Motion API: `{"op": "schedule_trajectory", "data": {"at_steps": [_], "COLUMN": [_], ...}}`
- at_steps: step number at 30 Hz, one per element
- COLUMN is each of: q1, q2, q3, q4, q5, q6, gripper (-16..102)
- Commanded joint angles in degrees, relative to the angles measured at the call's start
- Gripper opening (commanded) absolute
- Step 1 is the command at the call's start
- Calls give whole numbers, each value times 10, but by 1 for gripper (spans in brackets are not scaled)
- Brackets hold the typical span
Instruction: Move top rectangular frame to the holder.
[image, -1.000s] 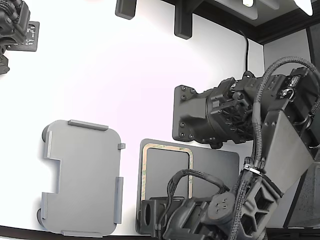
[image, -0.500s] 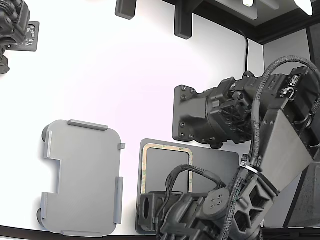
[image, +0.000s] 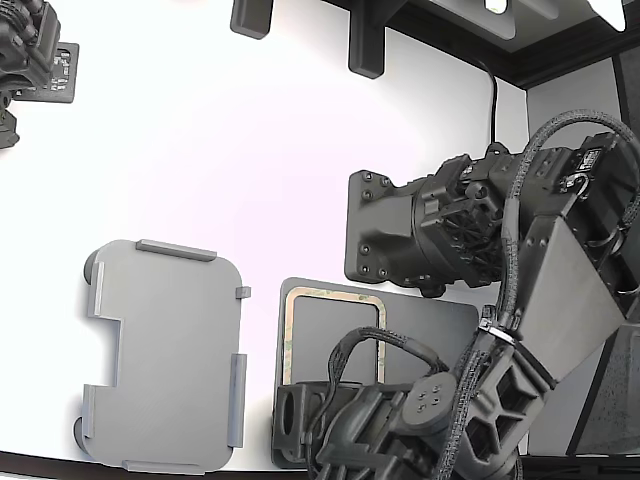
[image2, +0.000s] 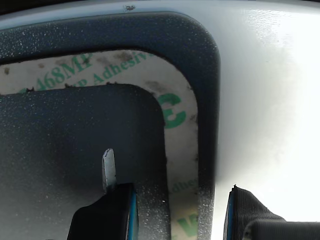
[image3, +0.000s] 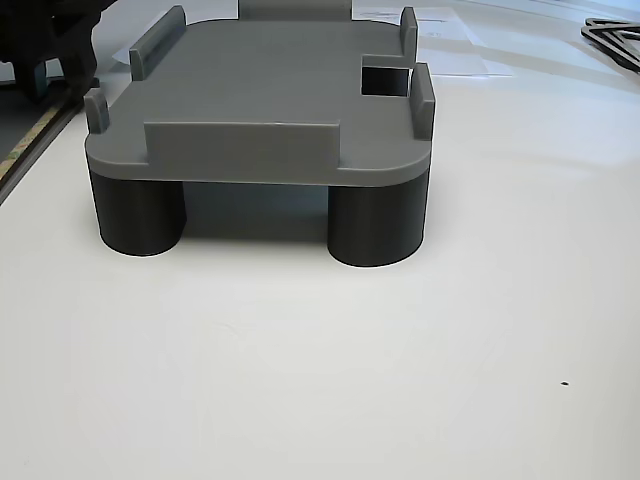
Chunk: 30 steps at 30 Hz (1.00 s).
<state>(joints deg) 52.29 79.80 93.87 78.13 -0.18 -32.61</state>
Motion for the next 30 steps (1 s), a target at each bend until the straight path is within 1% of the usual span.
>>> {"op": "schedule_trajectory", "data": {"at_steps": [1, 17, 21, 27, 28, 30], "q1": [-12, -17, -17, -17, -17, -17], "q2": [15, 20, 25, 29, 29, 30], "q3": [-11, 13, 17, 18, 19, 23], "q4": [-3, -23, -23, -23, -23, -26], "q5": [-2, -5, -4, 0, 1, 5], "q6": [1, 2, 1, 0, 0, 2], "gripper": [71, 59, 52, 47, 45, 36]}}
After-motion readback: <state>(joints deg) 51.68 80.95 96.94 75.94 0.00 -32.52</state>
